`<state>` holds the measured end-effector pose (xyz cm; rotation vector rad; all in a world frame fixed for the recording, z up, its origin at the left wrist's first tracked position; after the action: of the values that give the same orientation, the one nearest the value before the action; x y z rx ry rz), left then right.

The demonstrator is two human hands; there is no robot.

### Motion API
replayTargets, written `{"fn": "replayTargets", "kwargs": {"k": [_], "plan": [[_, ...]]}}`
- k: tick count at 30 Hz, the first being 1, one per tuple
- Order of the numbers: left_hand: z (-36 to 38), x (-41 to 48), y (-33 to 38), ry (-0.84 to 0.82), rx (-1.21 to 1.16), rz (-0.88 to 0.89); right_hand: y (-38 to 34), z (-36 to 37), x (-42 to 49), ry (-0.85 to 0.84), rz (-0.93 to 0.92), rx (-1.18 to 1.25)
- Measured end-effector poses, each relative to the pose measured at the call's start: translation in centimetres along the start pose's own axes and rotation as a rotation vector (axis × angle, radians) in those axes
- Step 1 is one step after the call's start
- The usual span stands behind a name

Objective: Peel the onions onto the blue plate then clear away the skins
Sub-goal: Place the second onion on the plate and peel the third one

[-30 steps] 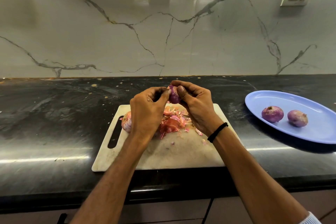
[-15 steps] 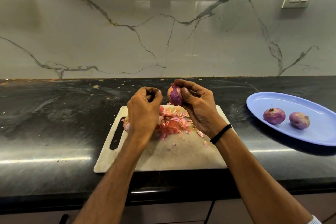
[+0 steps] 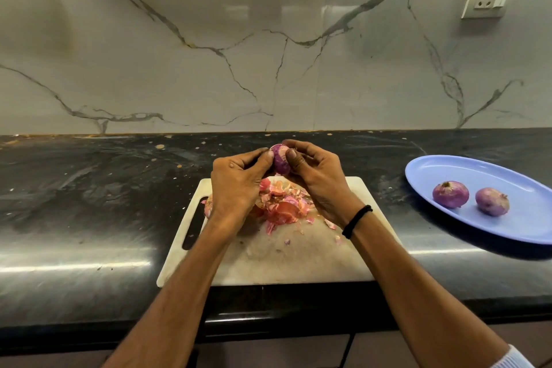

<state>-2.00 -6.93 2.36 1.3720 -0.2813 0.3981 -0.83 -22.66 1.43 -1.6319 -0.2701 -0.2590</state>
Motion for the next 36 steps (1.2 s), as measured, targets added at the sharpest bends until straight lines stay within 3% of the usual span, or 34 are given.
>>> {"fn": "replayTargets", "kwargs": {"k": [4,11,22,36], "plan": [[-0.1,1.3,0.4,0.006,-0.003,0.052,-1.0,0.3,1.5,-0.058,0.069,0.151],[0.7,4.8,1.1,-0.041,0.078,0.226,-0.9,1.0,4.4,-0.011,0.050,0.419],[0.1,4.2,0.0,-0.067,0.113,0.232,0.0,1.0,4.2,-0.042,-0.052,0.208],[0.2,3.4,0.1,-0.025,0.168,0.282,0.4,1.0,4.0,-0.027,-0.047,0.149]]}}
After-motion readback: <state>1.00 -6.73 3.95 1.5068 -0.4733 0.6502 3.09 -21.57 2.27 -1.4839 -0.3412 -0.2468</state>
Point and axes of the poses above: each hand's wrist, its own x-axis towards the middle knuckle, its own z-axis out of the palm, y = z × x, the point moved 2 cm from there along x, towards the middle knuckle, and after that the axes turned 14 degrees about -x, right-handed, at the moved point
